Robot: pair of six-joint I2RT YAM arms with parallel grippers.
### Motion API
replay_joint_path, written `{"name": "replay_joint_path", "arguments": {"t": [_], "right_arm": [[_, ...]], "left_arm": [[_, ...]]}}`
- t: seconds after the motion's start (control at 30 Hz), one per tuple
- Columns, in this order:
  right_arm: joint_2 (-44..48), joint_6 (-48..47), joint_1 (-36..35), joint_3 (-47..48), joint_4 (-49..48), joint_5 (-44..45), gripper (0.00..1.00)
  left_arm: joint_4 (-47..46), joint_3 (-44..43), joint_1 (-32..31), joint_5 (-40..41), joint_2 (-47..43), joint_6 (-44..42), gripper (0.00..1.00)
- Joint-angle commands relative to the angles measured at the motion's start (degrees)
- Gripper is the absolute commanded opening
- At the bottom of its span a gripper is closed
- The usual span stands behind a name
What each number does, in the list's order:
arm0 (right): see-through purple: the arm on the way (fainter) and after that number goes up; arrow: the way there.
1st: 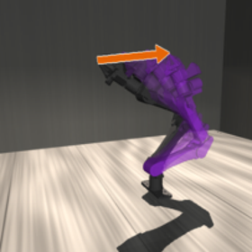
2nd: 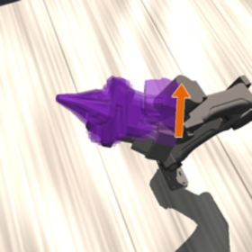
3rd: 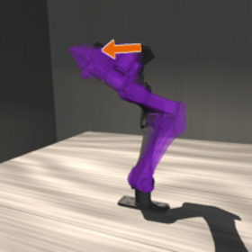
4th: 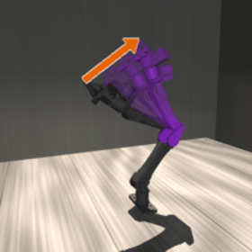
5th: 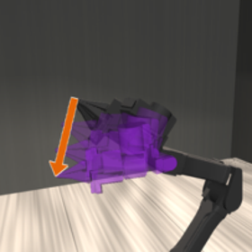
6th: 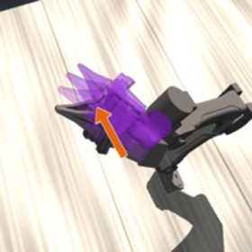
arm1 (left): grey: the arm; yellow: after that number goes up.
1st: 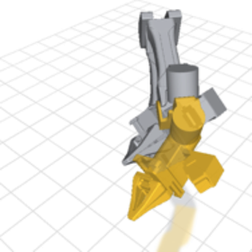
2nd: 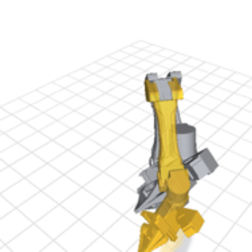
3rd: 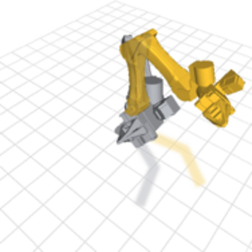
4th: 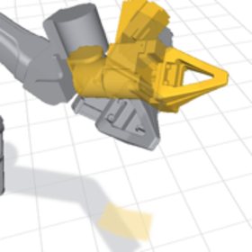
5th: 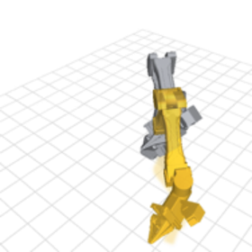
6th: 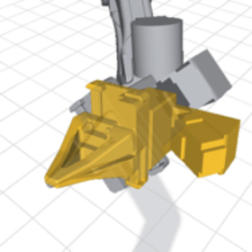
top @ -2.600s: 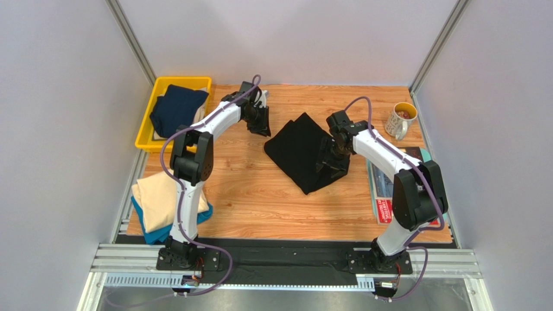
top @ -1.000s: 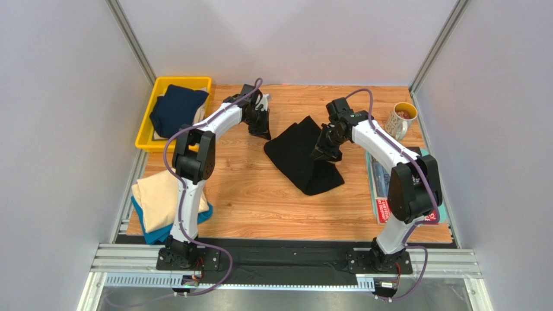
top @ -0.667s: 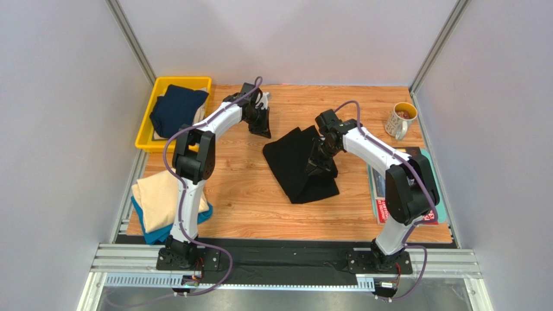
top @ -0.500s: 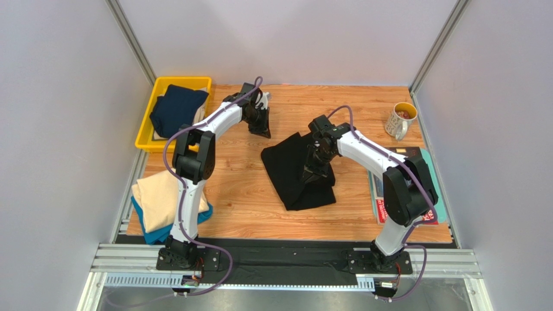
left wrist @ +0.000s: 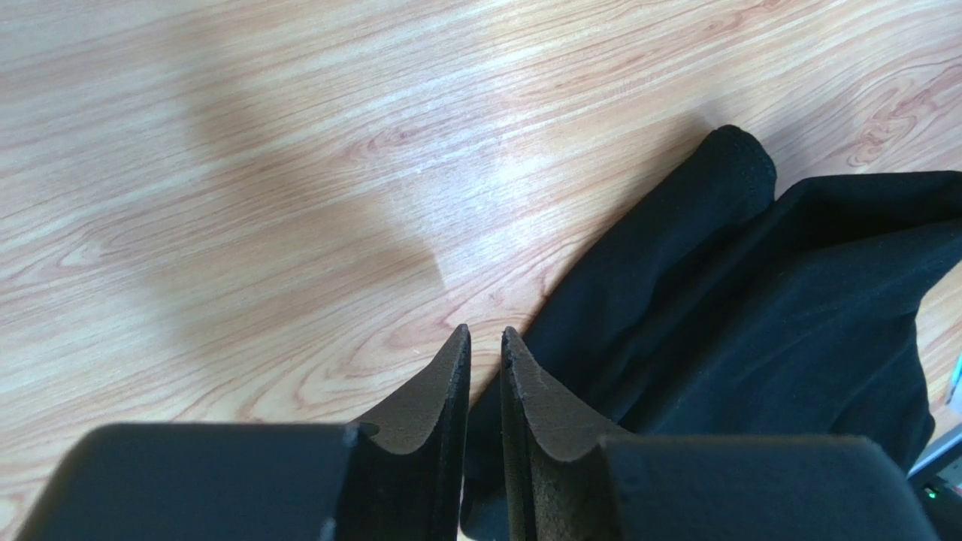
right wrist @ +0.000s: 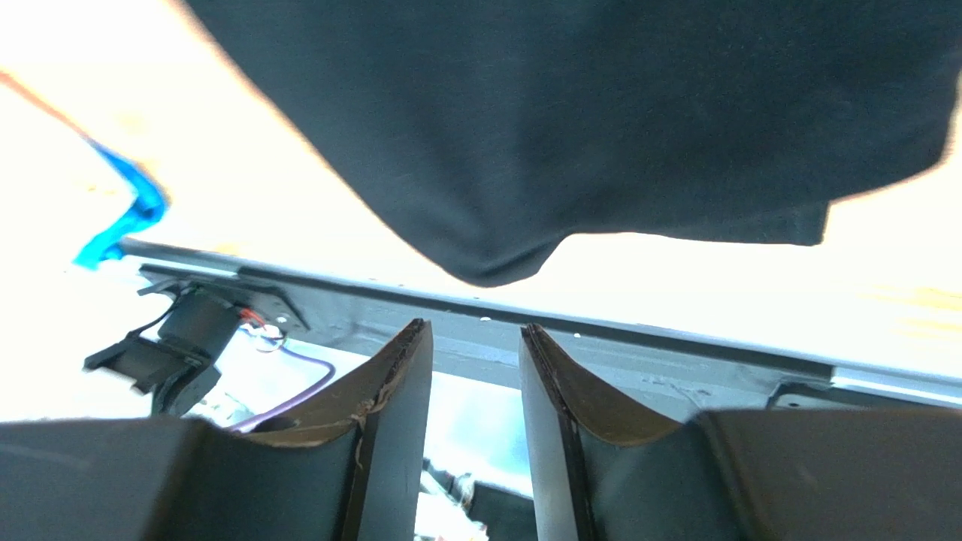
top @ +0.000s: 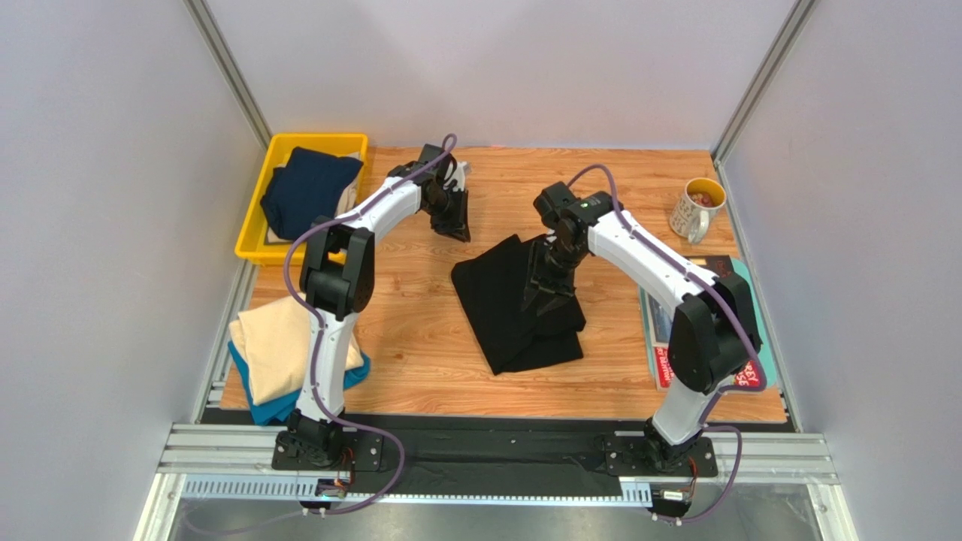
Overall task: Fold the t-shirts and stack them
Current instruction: Fold the tshirt
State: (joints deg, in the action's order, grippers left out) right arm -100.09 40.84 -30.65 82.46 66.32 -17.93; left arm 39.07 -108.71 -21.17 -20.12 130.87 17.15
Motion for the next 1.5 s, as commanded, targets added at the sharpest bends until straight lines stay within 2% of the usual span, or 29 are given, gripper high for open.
{"name": "replay_joint_path", "arguments": {"t": [0.0, 0.13, 0.2, 0.4, 0.5, 0.6, 0.77, 0.87, 0.97, 1.07, 1.47], "right_arm": [[5.96, -3.74, 1.12, 7.28, 7.42, 5.27, 0.39], [5.09, -5.15, 3.23, 1.94, 0.41, 6.86, 0.38], [1.68, -6.03, 3.85, 0.26, -1.62, 7.65, 0.38], [-4.67, -9.37, 3.85, -3.53, -7.34, 8.0, 0.36], [-6.78, -9.99, 3.94, -3.35, -7.87, 7.39, 0.36], [-9.06, -10.08, 3.94, -4.05, -7.79, 6.07, 0.34], [-13.01, -10.16, 3.85, -7.92, -7.7, 2.47, 0.31], [-13.81, -10.69, 3.93, -8.98, -7.79, 3.51, 0.3], [-15.48, -12.01, 4.02, -6.53, -6.3, 6.67, 0.3], [-17.85, -13.15, 4.72, -2.13, -3.93, 8.35, 0.3], [-27.42, -15.61, 10.17, 13.86, 0.82, 12.12, 0.3]], "left_arm": [[1.8, -3.27, 0.25, -0.27, -2.9, -1.15, 0.22], [1.8, -0.12, -0.62, -3.43, -5.35, -1.24, 0.22], [0.84, 2.34, -1.5, -3.7, -8.16, -1.24, 0.23], [-1.18, 15.5, -4.23, -5.99, -14.93, 1.57, 0.22], [-2.85, 21.84, -4.76, -5.63, -19.24, 2.45, 0.22], [-3.12, 24.32, -4.76, -5.37, -21.44, 1.84, 0.23], [-1.72, 20.12, -4.76, -6.51, -17.42, 0.35, 0.23], [-0.84, 15.64, -4.76, -7.91, -14.16, -0.1, 0.23], [1.0, 12.47, -5.11, -8.88, -11.61, -0.54, 0.23], [1.01, 13.69, -6.07, -9.24, -11.6, -0.62, 0.23], [1.36, 27.84, -10.38, -7.31, -14.23, -2.29, 0.21]]}}
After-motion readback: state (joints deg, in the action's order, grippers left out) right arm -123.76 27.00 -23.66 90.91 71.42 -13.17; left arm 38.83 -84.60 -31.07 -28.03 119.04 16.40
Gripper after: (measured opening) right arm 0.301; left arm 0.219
